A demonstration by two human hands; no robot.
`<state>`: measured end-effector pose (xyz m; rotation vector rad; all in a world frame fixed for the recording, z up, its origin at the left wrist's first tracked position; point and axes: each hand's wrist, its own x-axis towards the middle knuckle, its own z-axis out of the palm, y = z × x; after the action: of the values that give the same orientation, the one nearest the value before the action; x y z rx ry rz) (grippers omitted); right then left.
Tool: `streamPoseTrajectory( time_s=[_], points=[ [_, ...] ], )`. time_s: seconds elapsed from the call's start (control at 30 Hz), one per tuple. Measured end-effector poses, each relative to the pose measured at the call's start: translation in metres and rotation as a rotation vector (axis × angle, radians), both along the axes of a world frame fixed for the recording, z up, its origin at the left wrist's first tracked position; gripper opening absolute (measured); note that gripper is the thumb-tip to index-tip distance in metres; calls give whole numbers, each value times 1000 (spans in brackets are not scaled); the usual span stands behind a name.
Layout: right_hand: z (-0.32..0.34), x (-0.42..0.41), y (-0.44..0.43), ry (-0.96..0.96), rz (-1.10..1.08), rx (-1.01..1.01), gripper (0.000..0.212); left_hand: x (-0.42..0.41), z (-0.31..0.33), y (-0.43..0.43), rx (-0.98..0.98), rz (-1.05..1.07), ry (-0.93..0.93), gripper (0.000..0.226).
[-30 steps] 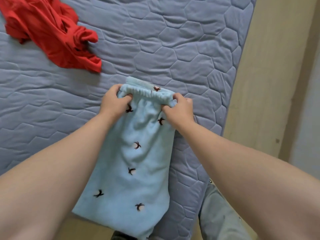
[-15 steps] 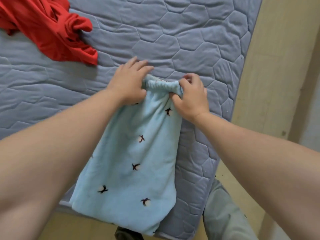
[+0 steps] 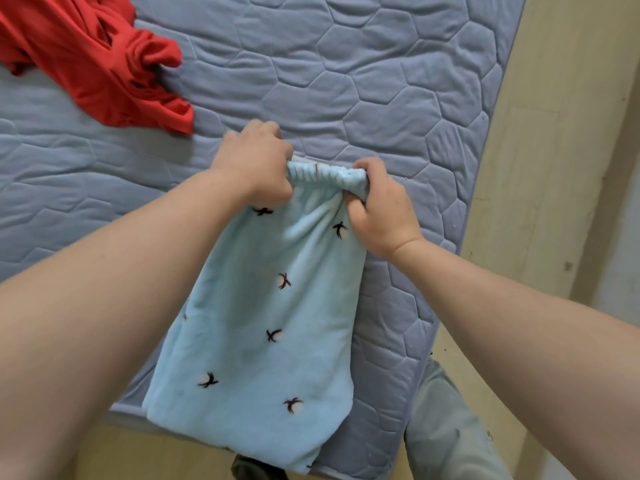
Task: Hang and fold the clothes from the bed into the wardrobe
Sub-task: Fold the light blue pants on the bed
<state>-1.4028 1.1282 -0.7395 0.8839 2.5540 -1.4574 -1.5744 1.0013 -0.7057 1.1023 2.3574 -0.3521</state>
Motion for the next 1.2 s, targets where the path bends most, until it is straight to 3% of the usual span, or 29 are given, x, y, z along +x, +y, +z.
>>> streamPoseTrajectory(
  time_s=[0.13,0.23,0.3,0.37,0.43,0.5,0.57,0.63,0.7,0.73,0.87,1.0,1.2],
  points=[
    [-1,-10,5,-15,-76,27,36,-8,-1,13,58,137,-41,41],
    [-12,-24,15,-317,-63,-63,56,-5,-19,15,-19,254,-182,53],
    [-15,-34,21,-474,-110,-200,70,4,-28,12,34,320,-65,70],
    [-15,-46,27,-550,-92,-212,83,25,-28,2,239,393,167,78],
    [-12,-59,31,-598,37,-138,92,64,-21,-16,488,460,298,65],
    [-5,-75,35,-606,211,-86,94,113,-17,-38,578,540,292,53],
    [6,-91,35,-651,415,-37,88,157,-14,-60,466,638,237,68],
    [15,-107,31,-724,579,0,62,186,-17,-75,248,769,127,105],
    [19,-118,21,-770,608,-73,37,197,-24,-84,53,865,10,133],
    [17,-120,17,-768,593,-77,36,197,-29,-86,-5,888,-35,140],
    [5,-116,11,-740,558,61,54,181,-47,-81,-129,884,-121,150],
    [-2,-97,10,-752,529,-11,73,174,-59,-82,-203,851,-143,155],
    [24,-82,-2,-586,552,-59,44,172,-57,-97,-130,832,-238,153]
  ],
)
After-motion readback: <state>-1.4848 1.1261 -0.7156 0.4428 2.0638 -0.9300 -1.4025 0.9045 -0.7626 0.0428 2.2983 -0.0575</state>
